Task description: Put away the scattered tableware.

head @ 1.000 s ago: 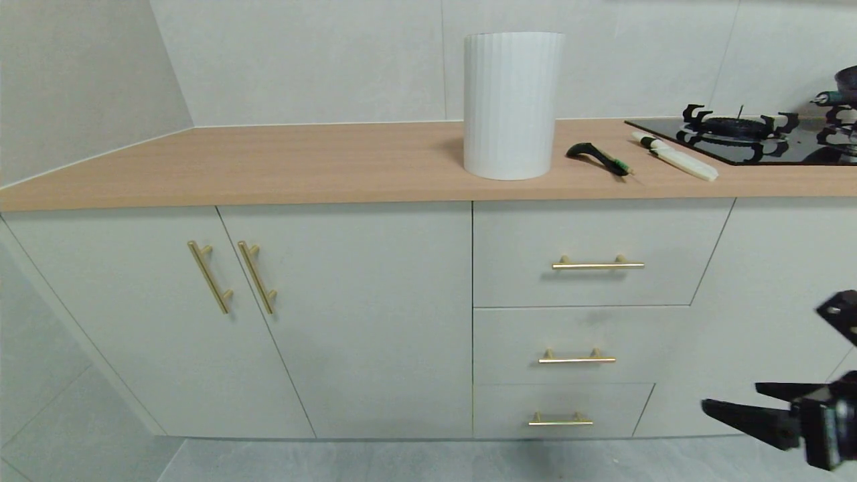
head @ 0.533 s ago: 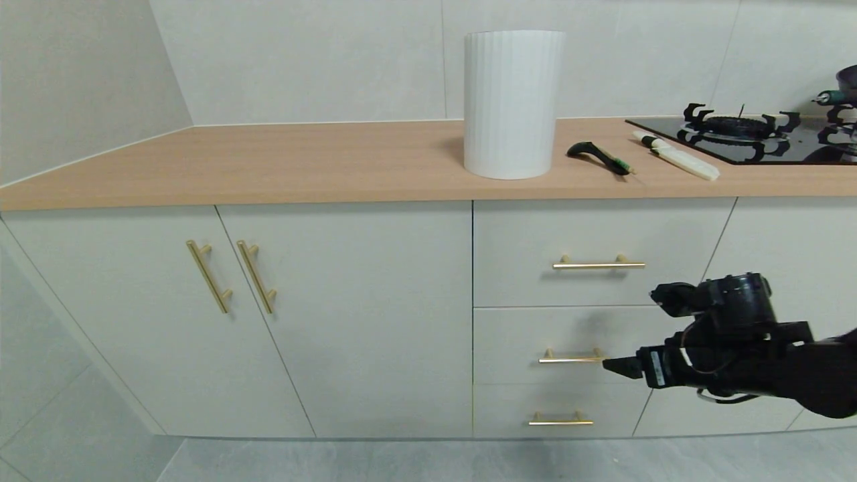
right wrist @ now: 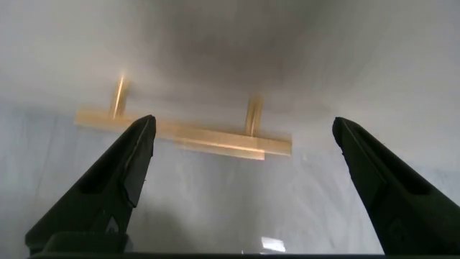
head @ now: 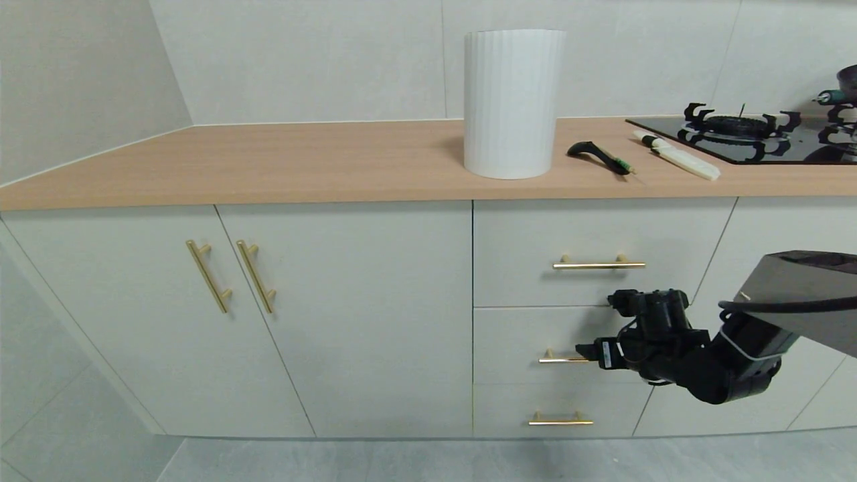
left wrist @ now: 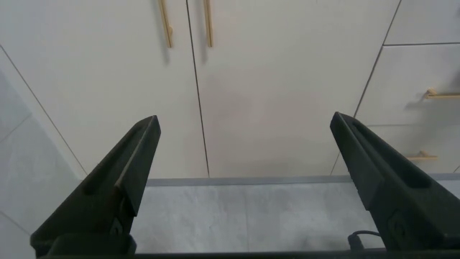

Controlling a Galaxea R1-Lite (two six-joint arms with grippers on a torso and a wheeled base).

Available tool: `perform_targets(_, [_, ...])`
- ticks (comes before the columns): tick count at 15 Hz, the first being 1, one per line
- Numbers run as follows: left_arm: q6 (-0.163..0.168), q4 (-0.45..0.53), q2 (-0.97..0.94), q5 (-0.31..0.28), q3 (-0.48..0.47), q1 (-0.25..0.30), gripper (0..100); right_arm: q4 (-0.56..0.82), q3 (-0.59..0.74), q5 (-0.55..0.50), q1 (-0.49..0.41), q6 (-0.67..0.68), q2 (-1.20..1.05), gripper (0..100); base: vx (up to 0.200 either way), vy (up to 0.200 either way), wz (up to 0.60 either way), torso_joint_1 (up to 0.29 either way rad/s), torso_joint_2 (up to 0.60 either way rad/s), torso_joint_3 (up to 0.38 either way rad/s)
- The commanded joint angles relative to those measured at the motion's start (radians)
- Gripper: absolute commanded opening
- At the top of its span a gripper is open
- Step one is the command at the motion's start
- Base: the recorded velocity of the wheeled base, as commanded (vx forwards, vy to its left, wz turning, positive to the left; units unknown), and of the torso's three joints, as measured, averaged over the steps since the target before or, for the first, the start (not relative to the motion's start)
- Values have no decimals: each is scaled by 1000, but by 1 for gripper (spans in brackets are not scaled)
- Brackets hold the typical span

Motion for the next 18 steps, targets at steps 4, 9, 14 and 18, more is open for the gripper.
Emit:
perform_targets(4, [0,0,1,0,0,0,100,-16,-33,-50,18,14,77,100,0,0,0,0,0,0])
perform_targets(9, [0,0,1,0,0,0,100,-14,-99,-79,20,60,106,100,0,0,0,0,0,0])
perform_targets(14, [0,0,1,0,0,0,100,-3,-89,-100,29,57,120,100,0,0,0,0,0,0])
perform_targets(18, [0,0,1,0,0,0,100,-2,-79,-99,32,56,117,100,0,0,0,0,0,0])
